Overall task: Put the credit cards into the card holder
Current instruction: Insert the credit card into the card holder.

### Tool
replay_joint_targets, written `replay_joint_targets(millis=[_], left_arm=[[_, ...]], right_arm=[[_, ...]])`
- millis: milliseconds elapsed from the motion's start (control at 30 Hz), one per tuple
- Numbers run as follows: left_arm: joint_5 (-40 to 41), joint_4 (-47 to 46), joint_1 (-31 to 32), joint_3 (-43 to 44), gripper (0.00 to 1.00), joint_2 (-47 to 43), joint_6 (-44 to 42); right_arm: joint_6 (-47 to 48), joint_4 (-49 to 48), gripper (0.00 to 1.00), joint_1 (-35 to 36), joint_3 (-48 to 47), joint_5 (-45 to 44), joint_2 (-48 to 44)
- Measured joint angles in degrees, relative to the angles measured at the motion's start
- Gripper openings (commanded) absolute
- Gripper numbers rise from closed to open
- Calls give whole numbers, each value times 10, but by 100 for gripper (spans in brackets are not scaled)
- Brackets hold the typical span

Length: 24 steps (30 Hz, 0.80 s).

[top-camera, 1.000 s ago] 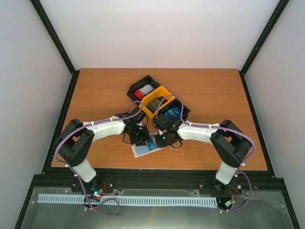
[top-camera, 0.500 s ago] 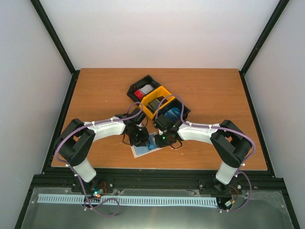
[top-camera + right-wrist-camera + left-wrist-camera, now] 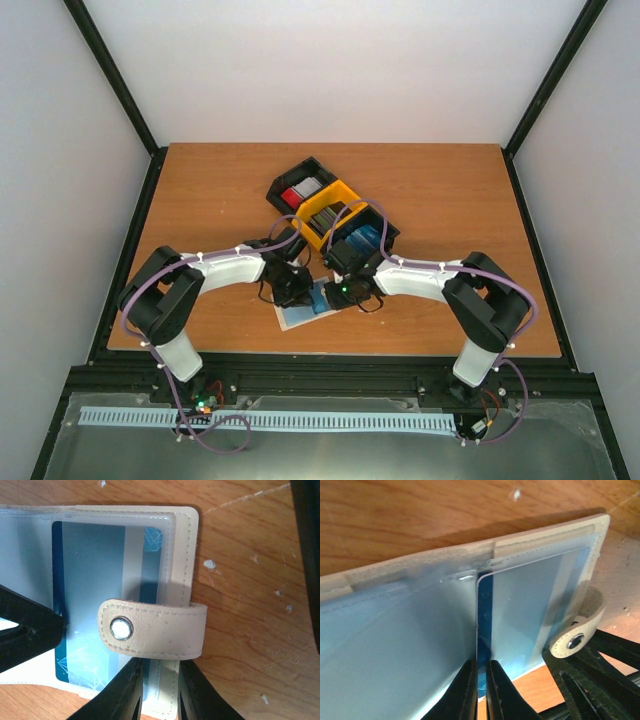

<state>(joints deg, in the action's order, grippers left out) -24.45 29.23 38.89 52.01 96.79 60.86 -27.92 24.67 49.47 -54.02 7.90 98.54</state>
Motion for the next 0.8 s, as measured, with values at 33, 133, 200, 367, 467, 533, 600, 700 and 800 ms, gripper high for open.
replay_joint_targets(millis=[33, 133, 200, 367, 467, 533, 600, 700, 800], left_arm=[[-2, -2, 0, 0, 7, 0, 0], [-13, -12, 0, 0, 9, 0, 0], [-21, -23, -2, -6, 10, 0, 0], [-30, -38, -2, -26, 20, -11, 2], [-13, -22, -2, -32, 24, -31, 4], [-1, -10, -2, -38, 26, -47, 3], [11, 0, -2, -47, 26, -64, 3], [23, 7, -2, -64, 26, -78, 5], [26, 5, -2, -76, 27, -80, 10]], right_arm=[[0, -1, 21, 0, 1, 0, -1], [0, -3, 21, 0, 2, 0, -2], [-1, -3, 21, 0, 2, 0, -2], [-2, -3, 21, 0, 2, 0, -2], [-2, -3, 21, 0, 3, 0, -2], [-2, -5, 21, 0, 3, 0, -2], [-2, -6, 21, 0, 4, 0, -2], [-2, -6, 21, 0, 4, 0, -2], [-3, -7, 21, 0, 5, -1, -2]])
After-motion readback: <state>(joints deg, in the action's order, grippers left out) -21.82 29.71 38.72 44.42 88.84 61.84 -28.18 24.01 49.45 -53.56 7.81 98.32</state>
